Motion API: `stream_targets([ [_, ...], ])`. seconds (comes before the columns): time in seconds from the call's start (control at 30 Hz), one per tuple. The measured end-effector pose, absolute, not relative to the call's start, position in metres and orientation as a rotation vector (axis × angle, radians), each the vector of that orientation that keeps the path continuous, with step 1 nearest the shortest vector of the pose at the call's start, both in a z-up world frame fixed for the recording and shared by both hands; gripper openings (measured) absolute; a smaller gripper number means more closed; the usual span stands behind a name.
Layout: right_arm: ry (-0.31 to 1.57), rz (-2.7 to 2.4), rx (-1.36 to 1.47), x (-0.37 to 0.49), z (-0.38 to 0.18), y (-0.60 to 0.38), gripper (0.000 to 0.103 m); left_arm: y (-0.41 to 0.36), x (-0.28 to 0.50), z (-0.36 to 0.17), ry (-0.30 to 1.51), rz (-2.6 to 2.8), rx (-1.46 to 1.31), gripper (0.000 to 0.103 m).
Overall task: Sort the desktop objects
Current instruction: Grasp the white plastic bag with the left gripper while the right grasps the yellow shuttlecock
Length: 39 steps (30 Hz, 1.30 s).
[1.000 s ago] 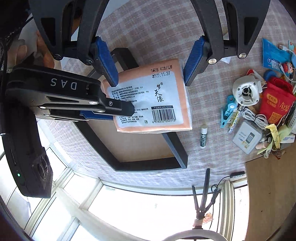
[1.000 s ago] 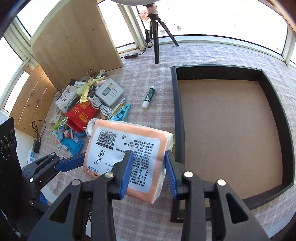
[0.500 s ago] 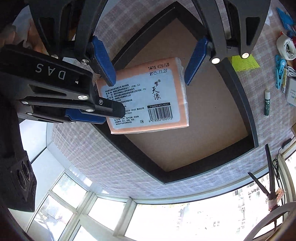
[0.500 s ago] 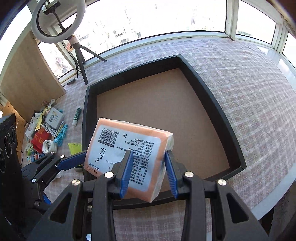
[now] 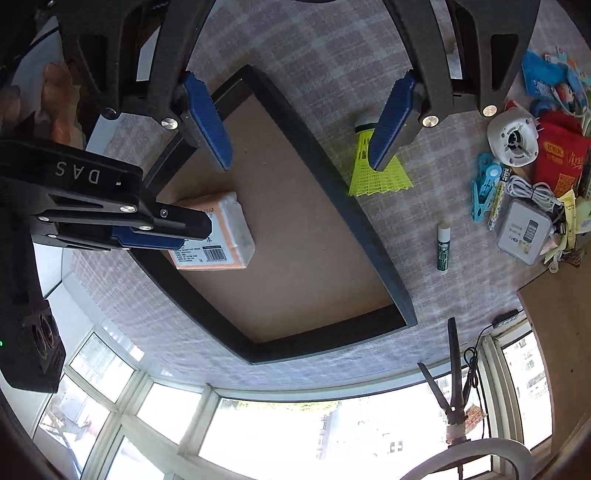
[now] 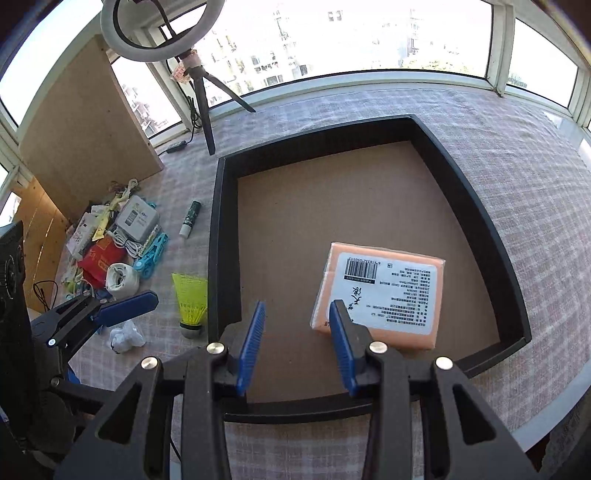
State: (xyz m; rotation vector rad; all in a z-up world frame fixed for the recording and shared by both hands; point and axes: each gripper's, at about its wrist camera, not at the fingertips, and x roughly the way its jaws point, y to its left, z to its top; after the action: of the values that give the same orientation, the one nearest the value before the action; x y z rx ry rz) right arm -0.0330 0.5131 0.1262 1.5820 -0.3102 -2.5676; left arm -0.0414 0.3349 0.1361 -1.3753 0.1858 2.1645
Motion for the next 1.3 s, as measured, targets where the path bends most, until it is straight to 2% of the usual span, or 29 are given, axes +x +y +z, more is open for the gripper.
stream_targets([
  [0.43, -0.209, -2.334, 1.656, -0.049, 0.083, 0.396, 0.036, 0.186, -0.022, 0.103, 0.263, 2.239, -1.518, 0.073],
  [0.8, -0.113, -2.371, 1.805, -0.066, 0.045, 0.364, 0.036, 0.189, -0.021, 0.072, 0.44, 2.134, -1.541, 0.067],
  [0.83, -0.116, -2.374, 1.815, -0.068, 0.042, 0.363, 0.036, 0.191, -0.023, 0.068, 0.463, 2.126, -1.547, 0.063],
  [0.9, -0.113, -2.382, 1.832, -0.071, 0.037, 0.362, 0.036, 0.193, -0.027, 0.059, 0.491, 2.11, -1.567, 0.047],
  [0.97, -0.134, -2.378, 1.852, -0.075, 0.031, 0.362, 0.036, 0.193, -0.031, 0.052, 0.489, 2.104, -1.595, 0.04],
  [1.13, -0.107, -2.405, 1.849, -0.081, 0.028, 0.359, 0.035, 0.183, -0.04, 0.05, 0.37, 2.112, -1.62, 0.038],
  [1.3, -0.118, -2.396, 1.822, -0.084, 0.032, 0.359, 0.027, 0.177, -0.043, 0.053, 0.324, 2.123, -1.616, 0.034],
])
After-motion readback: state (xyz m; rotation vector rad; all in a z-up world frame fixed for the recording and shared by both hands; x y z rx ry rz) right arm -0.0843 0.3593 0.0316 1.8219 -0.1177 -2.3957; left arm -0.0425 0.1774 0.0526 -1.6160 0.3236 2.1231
